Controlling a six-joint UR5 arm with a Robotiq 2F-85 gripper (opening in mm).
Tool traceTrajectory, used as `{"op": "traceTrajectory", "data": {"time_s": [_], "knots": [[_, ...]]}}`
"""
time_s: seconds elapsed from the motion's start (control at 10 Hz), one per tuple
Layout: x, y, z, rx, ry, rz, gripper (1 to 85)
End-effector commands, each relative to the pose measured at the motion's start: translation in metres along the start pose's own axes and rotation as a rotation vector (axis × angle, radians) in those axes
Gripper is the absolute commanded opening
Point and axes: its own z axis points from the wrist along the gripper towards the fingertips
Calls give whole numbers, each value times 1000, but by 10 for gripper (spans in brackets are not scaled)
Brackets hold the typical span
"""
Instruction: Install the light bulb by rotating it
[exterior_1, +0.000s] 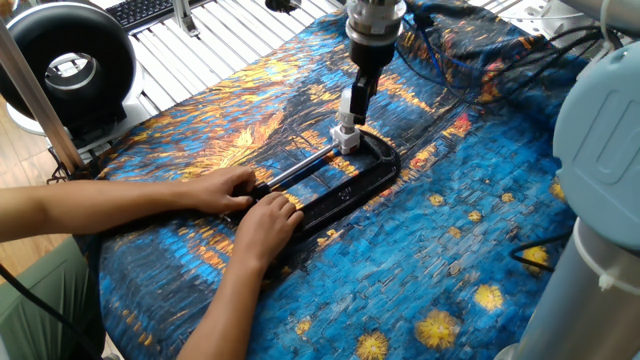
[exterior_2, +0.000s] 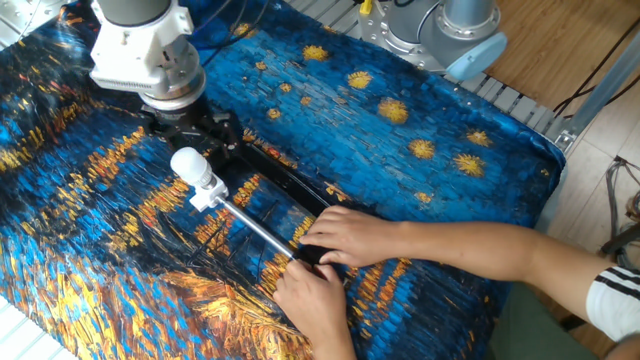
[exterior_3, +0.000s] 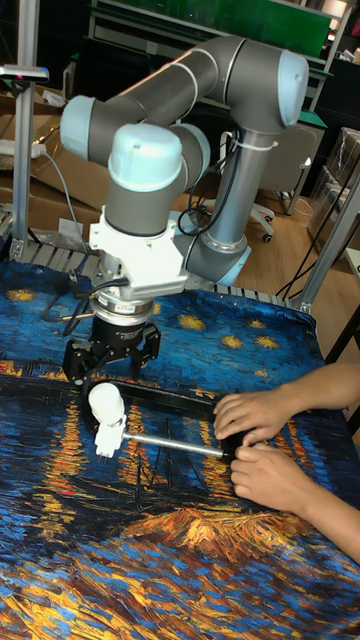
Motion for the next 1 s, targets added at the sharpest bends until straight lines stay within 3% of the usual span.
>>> {"op": "traceTrajectory", "data": {"time_s": [0.0, 0.1, 0.3, 0.4, 0.5, 0.7, 0.9], "knots": [[-15, 4, -25, -1, -14, -131, 803], [-16, -10, -43, 62, -6, -181, 800], [-16, -16, -64, 133, -21, -183, 753], [-13, -8, -71, 134, -28, -146, 743], [-11, -2, -79, 148, -60, -119, 673], [-6, 23, -86, 110, -111, -78, 673], [3, 29, -87, 116, -128, -109, 690]]}}
